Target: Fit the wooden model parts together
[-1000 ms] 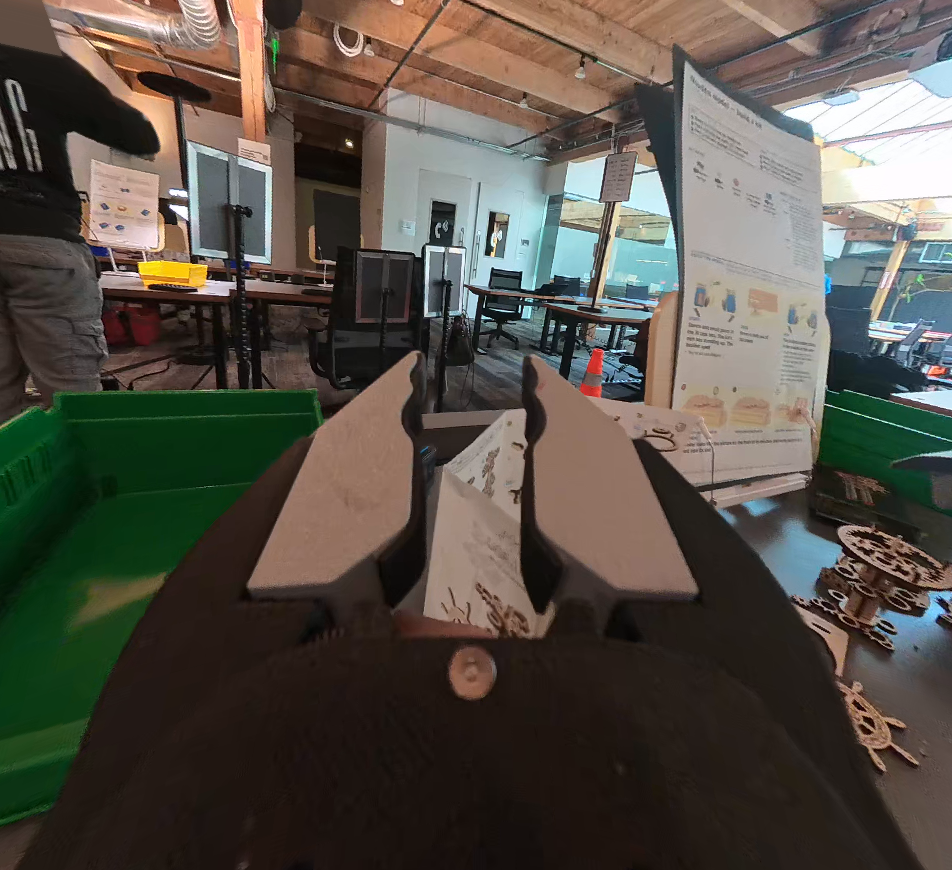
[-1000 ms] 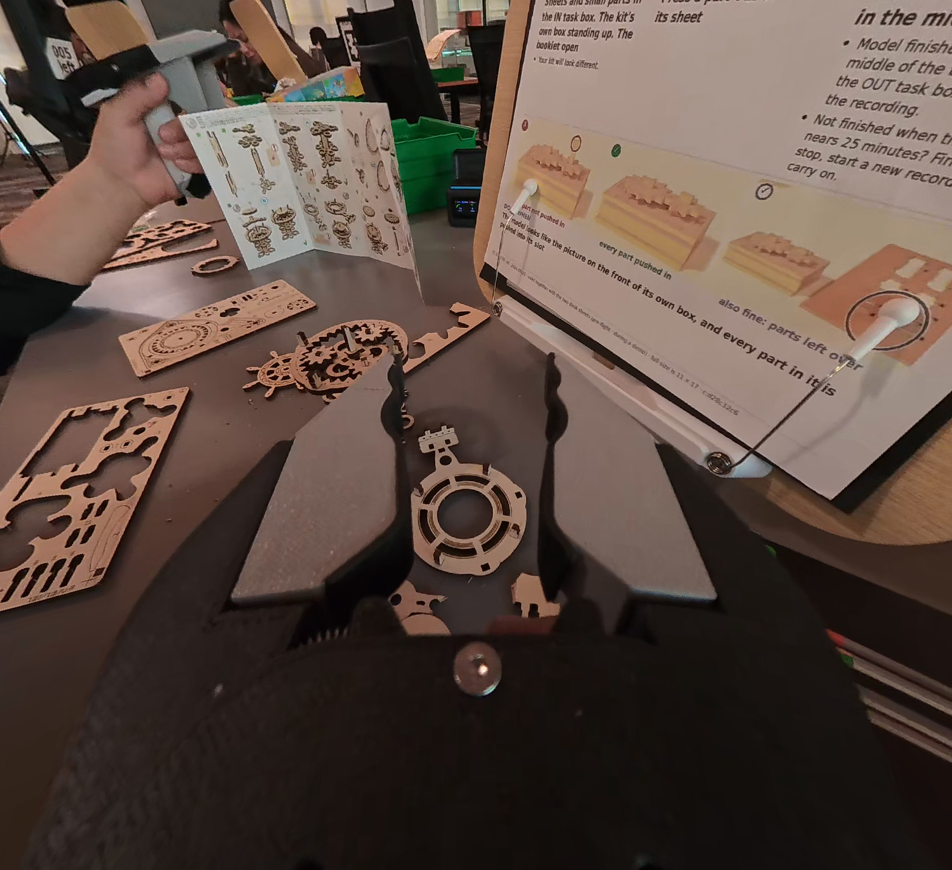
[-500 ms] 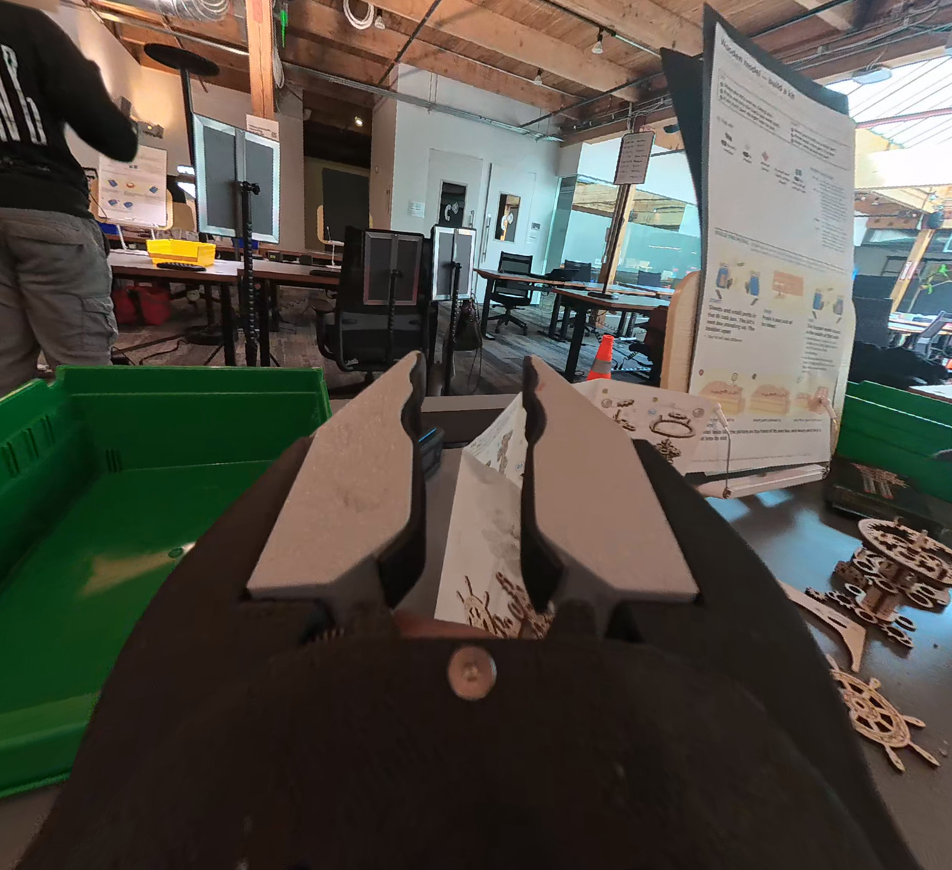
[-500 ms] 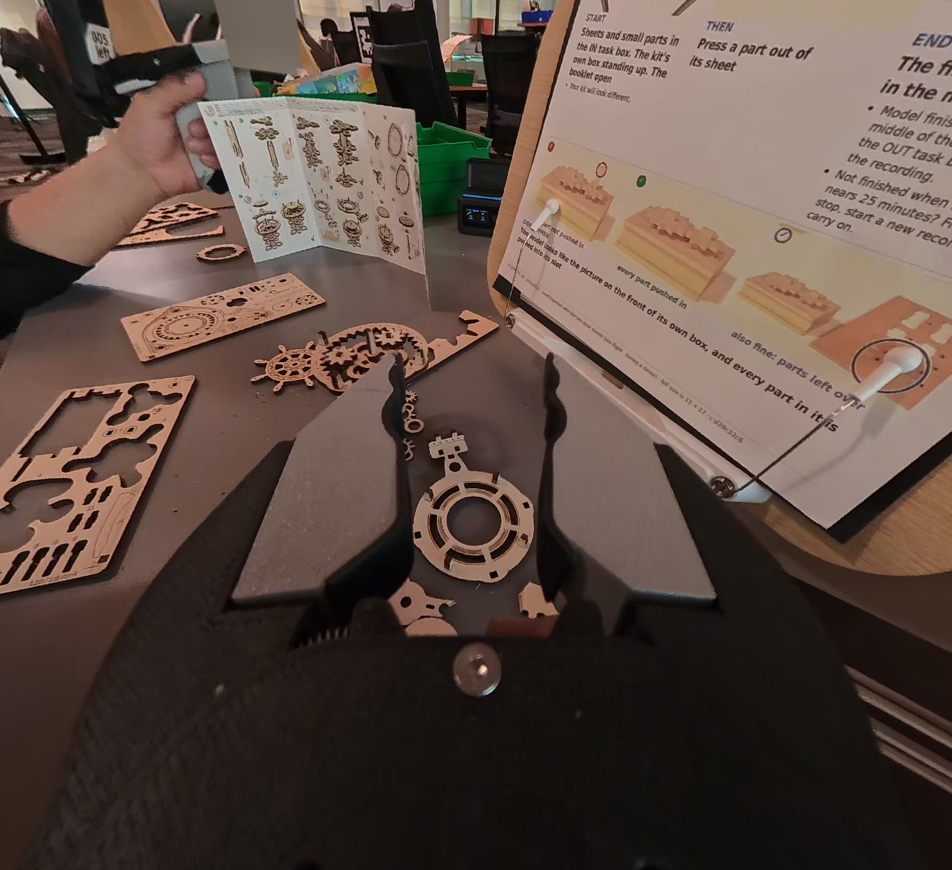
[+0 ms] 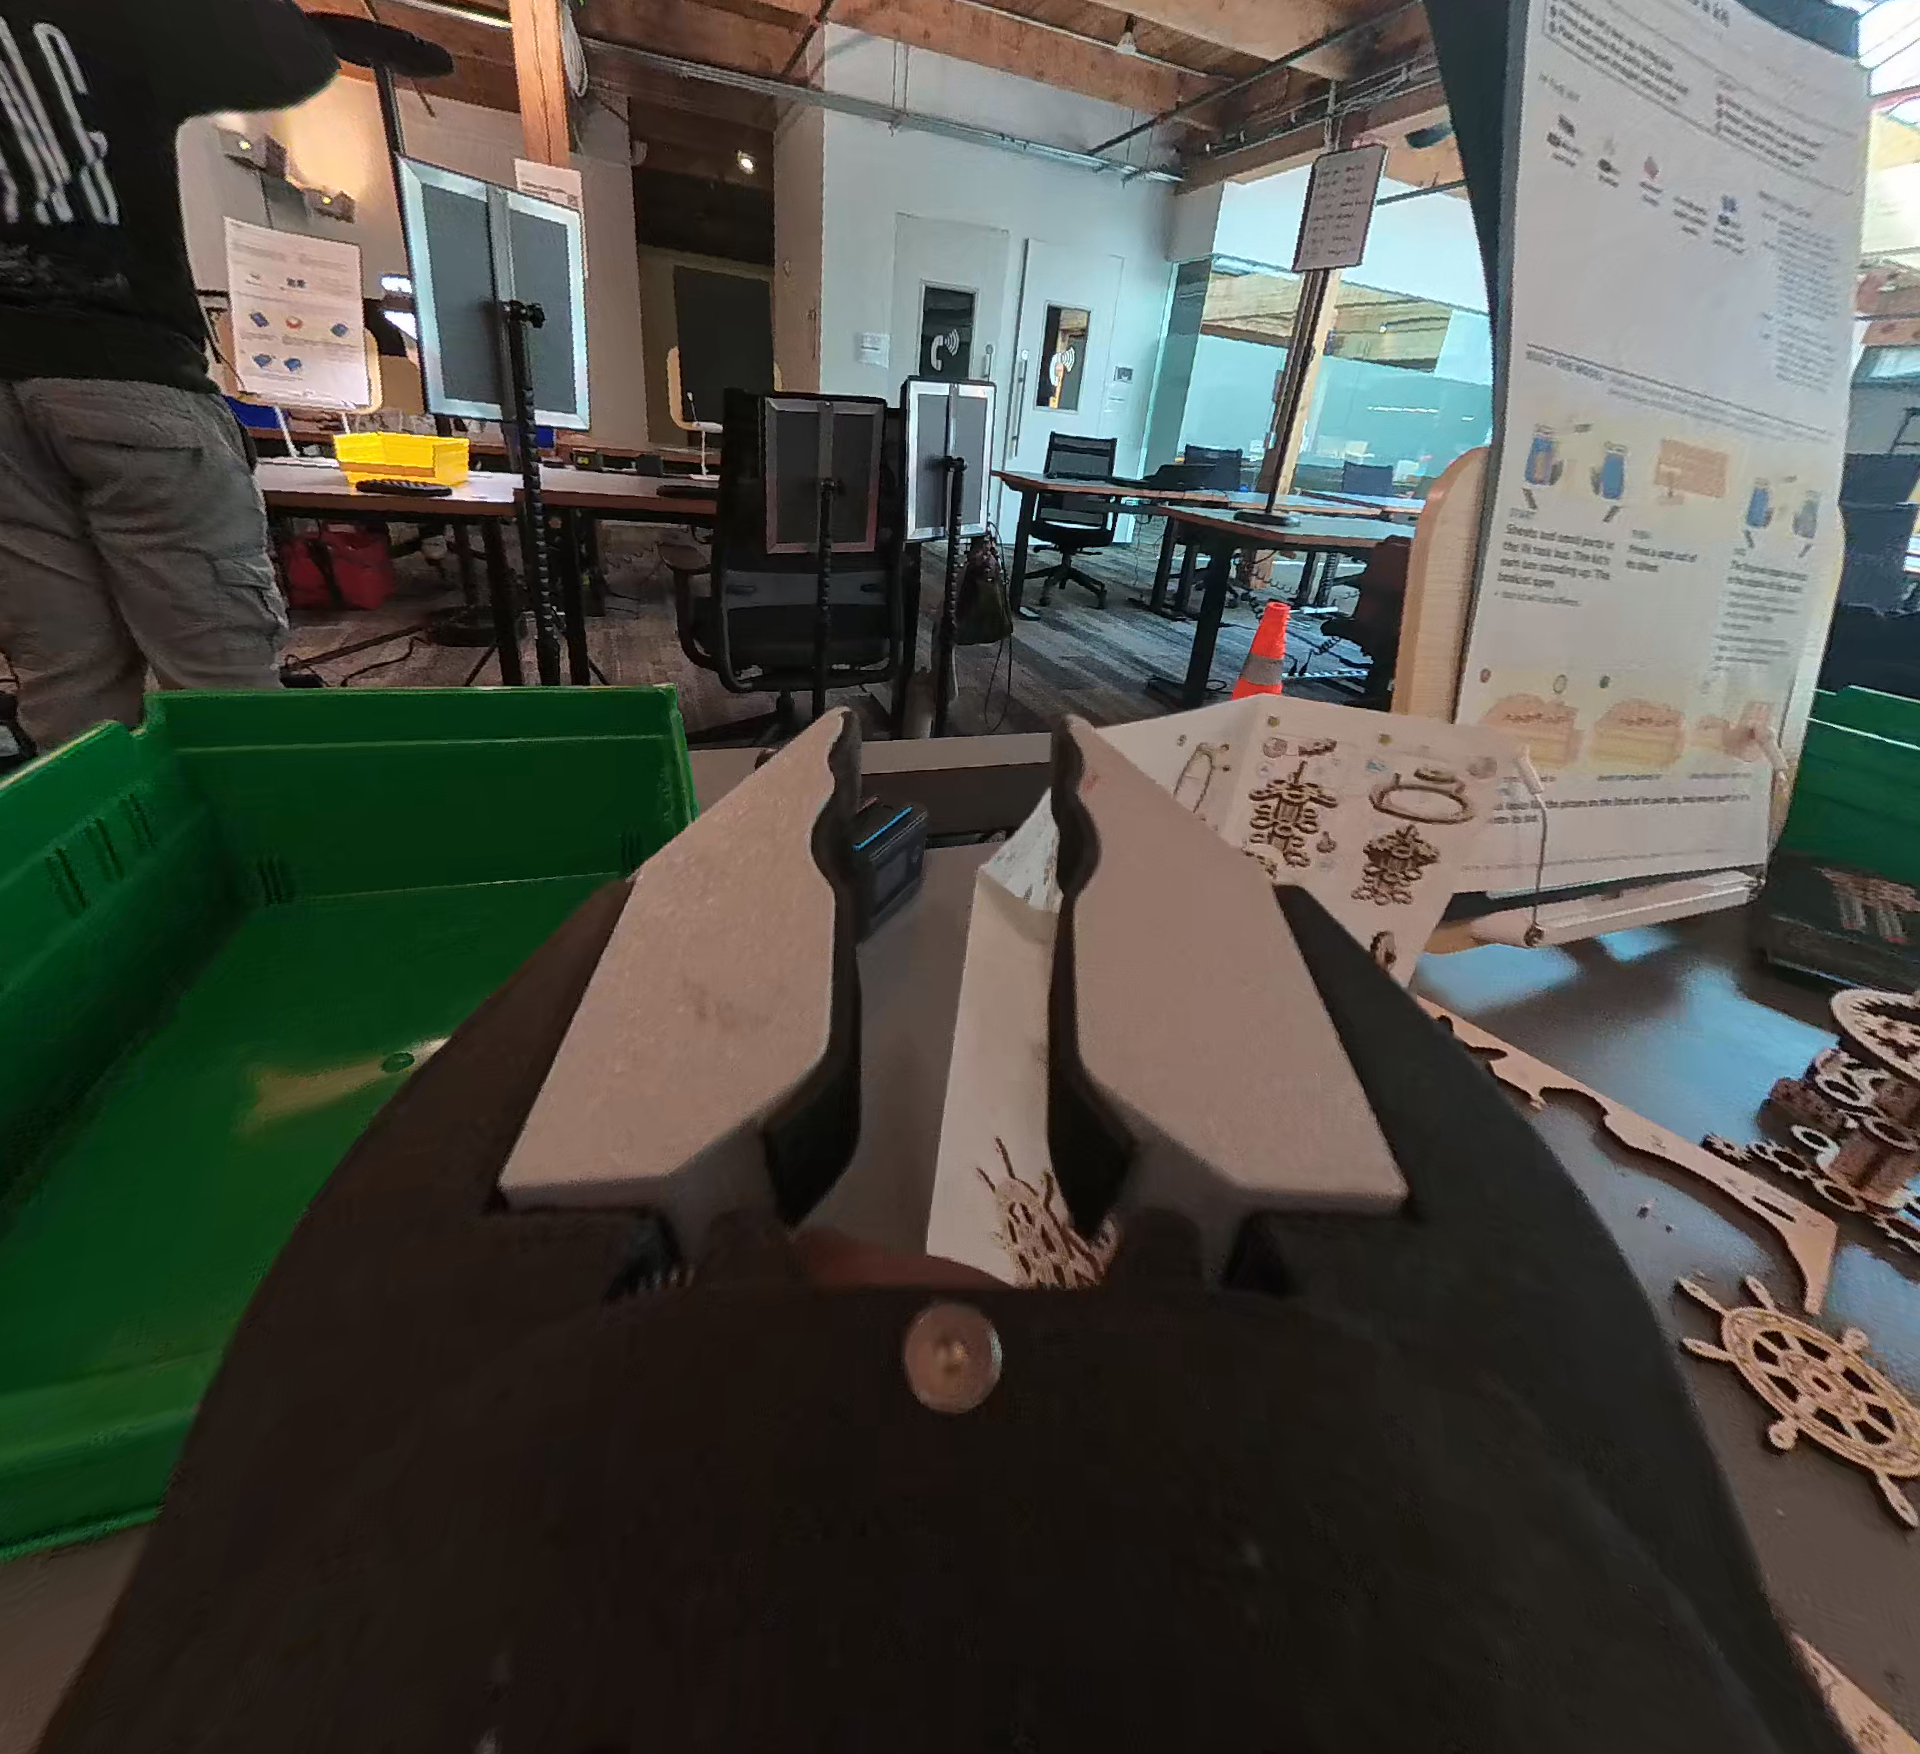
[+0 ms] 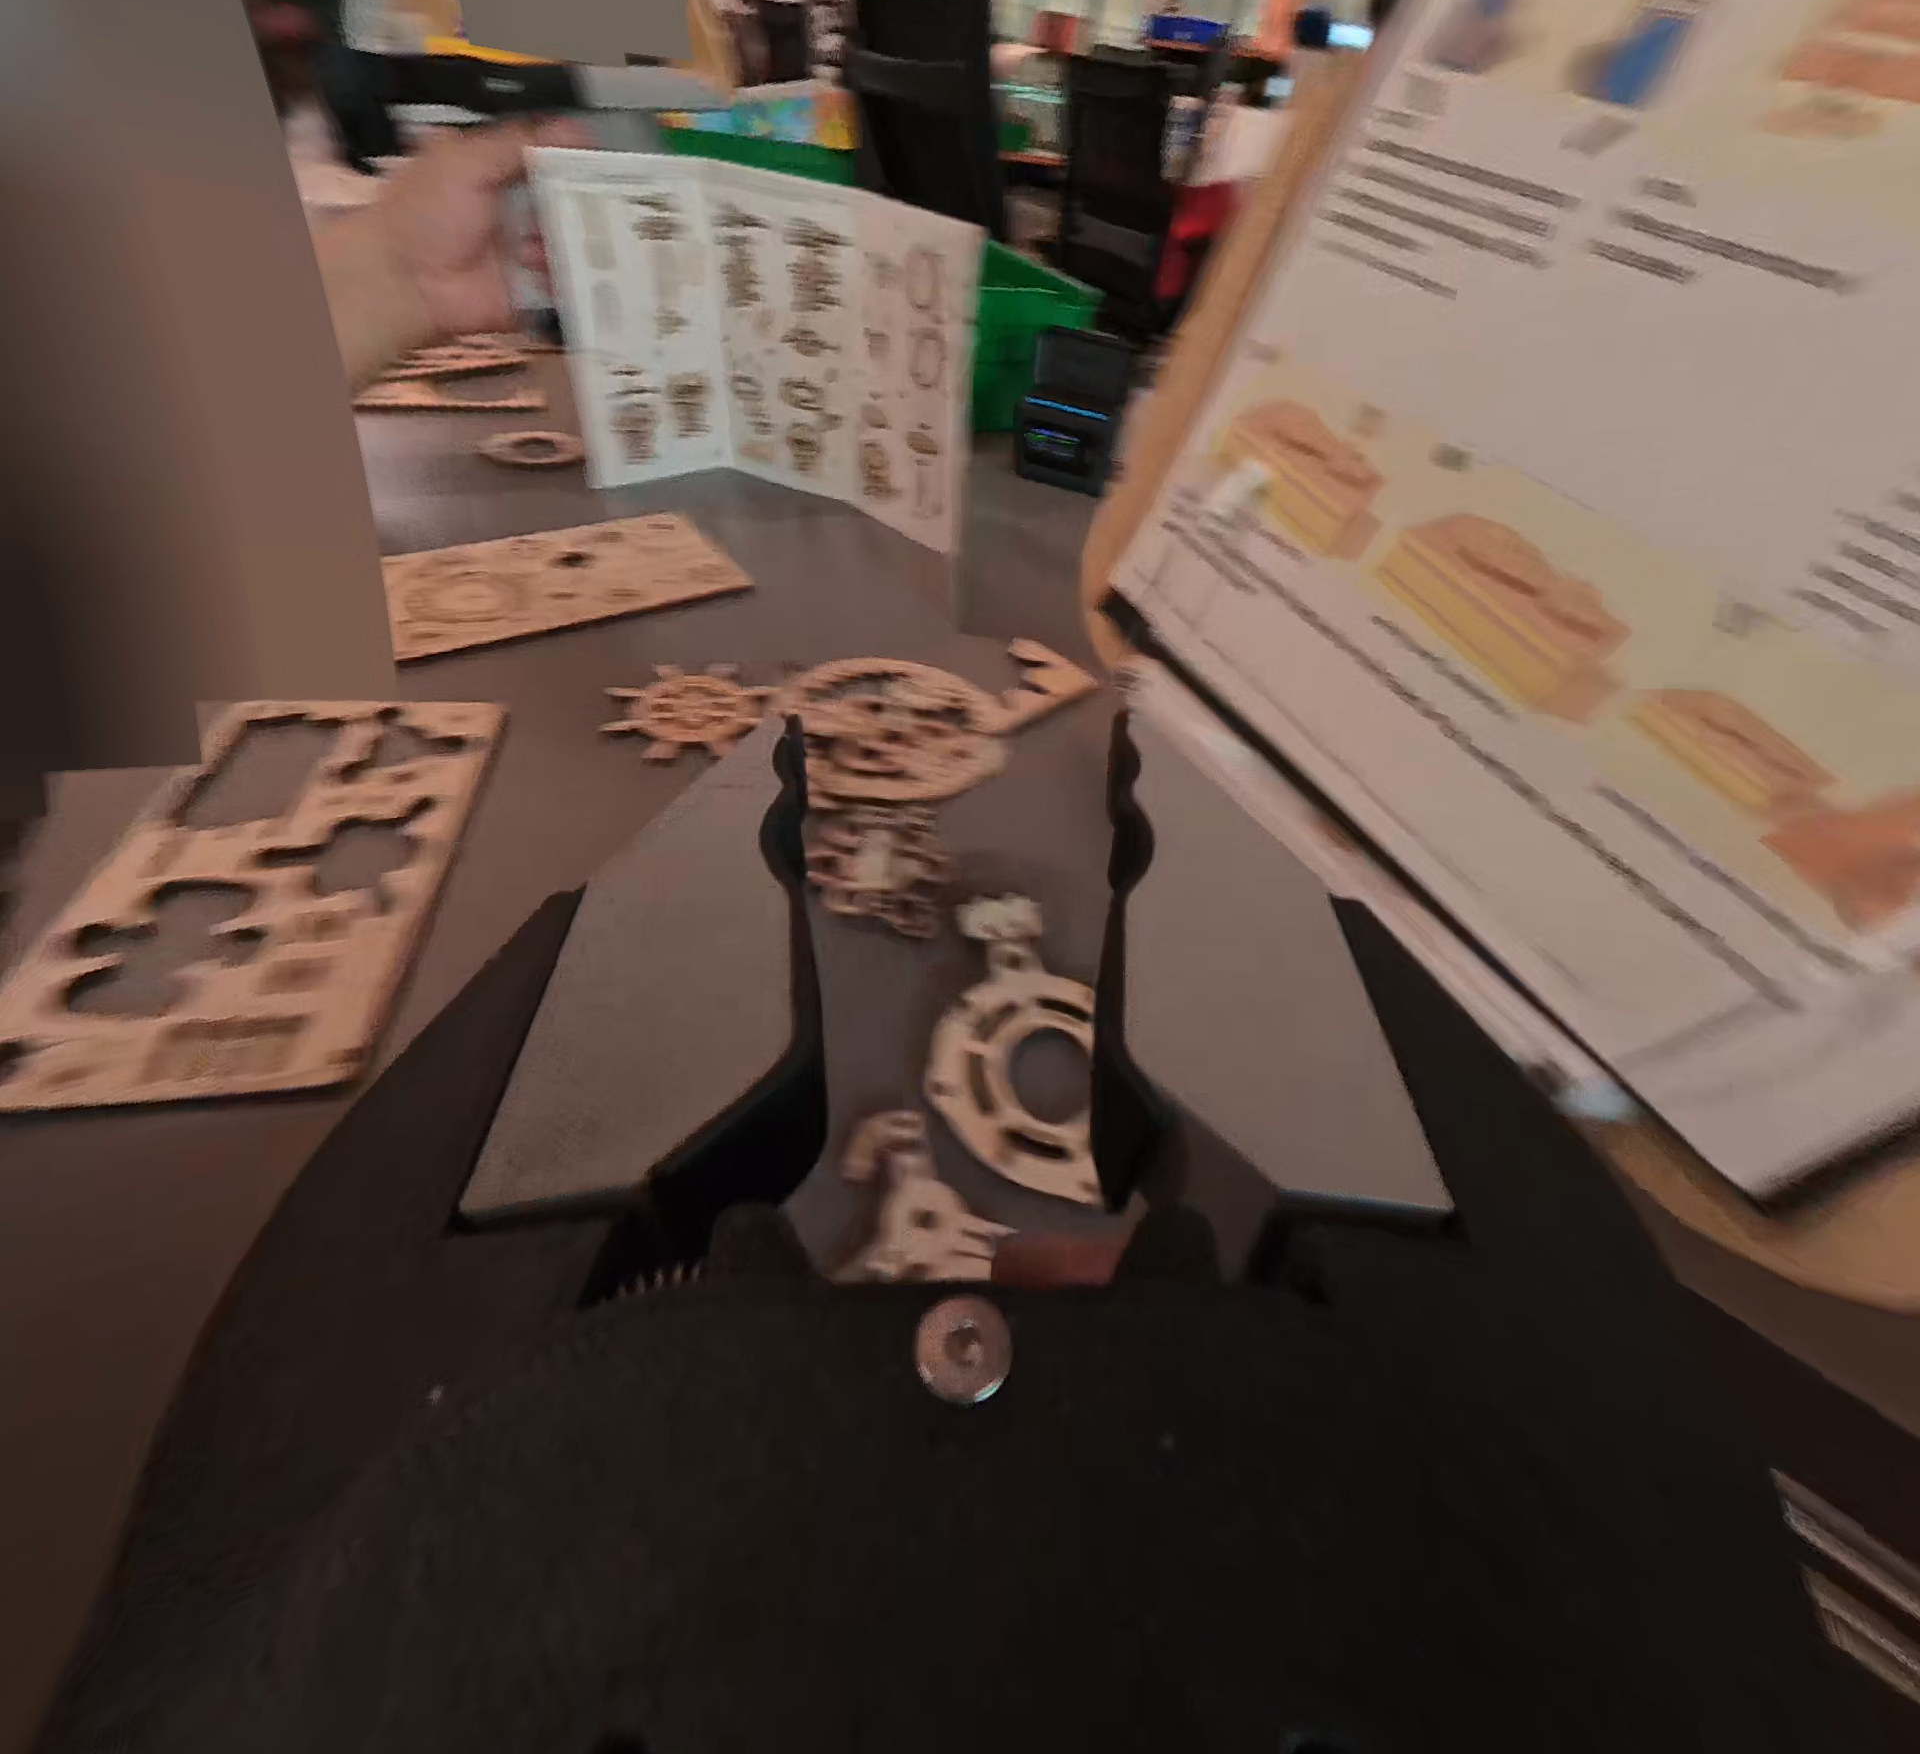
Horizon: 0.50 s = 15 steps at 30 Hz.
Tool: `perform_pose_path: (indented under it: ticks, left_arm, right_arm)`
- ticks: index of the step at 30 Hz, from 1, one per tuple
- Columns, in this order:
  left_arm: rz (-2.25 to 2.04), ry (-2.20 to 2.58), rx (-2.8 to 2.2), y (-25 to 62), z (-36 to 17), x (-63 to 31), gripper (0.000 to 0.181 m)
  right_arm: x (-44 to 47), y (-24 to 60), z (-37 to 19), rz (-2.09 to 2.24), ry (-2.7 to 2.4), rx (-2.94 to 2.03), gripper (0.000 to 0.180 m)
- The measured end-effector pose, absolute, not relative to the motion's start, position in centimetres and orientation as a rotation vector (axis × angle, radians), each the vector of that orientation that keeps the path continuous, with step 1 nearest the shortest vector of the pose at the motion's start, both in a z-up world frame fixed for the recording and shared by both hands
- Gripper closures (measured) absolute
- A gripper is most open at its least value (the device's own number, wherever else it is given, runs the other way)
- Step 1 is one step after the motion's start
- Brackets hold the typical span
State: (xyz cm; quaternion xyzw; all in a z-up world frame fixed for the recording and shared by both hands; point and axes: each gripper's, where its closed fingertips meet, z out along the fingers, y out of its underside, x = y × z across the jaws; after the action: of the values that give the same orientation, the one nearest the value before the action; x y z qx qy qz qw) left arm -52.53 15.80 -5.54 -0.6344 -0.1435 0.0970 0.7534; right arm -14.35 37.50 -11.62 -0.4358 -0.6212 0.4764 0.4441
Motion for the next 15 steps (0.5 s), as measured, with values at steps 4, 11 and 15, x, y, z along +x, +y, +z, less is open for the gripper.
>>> perform_pose_path:
  ticks: [4, 11, 15]
  left_arm:
    - [0.209, -0.327, -1.355, 15.2, -5.0, -52.8, 0.148]
    - [0.158, -0.333, -1.32, 15.0, -4.4, -52.3, 0.149]
    - [0.177, -0.342, -1.343, 15.2, -5.0, -52.7, 0.149]
  right_arm:
    - [-11.9, 24.7, -14.2, 1.231, -1.943, -0.931, 0.128]
    - [-8.9, 14.7, -23.8, 0.905, -2.355, -0.955, 0.132]
    - [-8.7, 14.6, -24.9, 0.749, -2.376, -0.946, 0.153]
